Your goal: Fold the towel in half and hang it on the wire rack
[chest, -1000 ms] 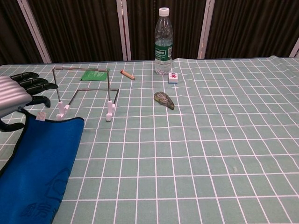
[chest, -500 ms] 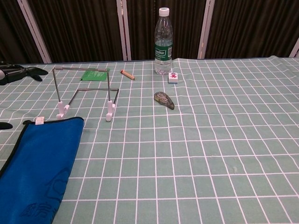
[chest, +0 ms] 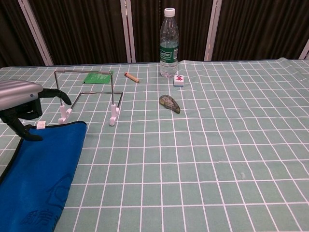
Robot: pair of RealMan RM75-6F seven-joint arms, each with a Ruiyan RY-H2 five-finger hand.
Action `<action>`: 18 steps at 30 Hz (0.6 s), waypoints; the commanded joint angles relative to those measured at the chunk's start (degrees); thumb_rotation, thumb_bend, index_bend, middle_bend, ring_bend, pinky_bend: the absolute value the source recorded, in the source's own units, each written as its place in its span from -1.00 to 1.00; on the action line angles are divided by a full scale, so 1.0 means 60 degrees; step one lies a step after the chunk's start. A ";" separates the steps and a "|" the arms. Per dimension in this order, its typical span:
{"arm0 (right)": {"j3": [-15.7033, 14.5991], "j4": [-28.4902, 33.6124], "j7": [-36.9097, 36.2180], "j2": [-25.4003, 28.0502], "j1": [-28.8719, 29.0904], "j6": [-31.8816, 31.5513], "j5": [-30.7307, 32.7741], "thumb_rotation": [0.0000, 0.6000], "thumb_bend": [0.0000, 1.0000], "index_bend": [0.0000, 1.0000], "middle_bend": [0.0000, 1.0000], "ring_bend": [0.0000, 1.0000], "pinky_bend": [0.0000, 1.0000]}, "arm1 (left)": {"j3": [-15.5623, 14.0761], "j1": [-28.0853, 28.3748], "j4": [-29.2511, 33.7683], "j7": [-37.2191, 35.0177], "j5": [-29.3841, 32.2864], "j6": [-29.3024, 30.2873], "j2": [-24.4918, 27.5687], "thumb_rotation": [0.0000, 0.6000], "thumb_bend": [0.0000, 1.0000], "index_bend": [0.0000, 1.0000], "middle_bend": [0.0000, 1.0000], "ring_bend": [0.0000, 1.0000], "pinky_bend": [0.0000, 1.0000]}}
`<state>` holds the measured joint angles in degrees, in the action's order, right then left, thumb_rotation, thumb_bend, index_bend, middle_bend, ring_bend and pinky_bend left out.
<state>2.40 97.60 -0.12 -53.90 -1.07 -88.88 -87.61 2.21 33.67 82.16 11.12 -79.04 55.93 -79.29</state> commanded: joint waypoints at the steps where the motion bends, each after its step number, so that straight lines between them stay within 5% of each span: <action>1: 0.0012 -0.0015 0.0015 -0.0012 0.0030 0.0068 0.0058 1.00 -1.00 -0.75 -1.00 -1.00 -1.00 | 0.0439 0.0433 -0.0063 0.0546 0.1280 -0.0947 -0.0395 1.00 -0.51 -0.54 0.95 0.94 1.00; 18: 0.0068 -0.0088 0.0062 -0.0070 0.0127 0.0311 0.0320 1.00 -1.00 -0.75 -1.00 -1.00 -1.00 | 0.0725 0.0906 -0.1189 0.0726 0.2837 -0.1816 -0.1296 1.00 -0.27 -0.41 0.93 0.91 1.00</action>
<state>2.79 97.08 0.26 -54.32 -0.32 -87.02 -85.72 6.48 38.93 75.25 15.64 -62.21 45.23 -86.83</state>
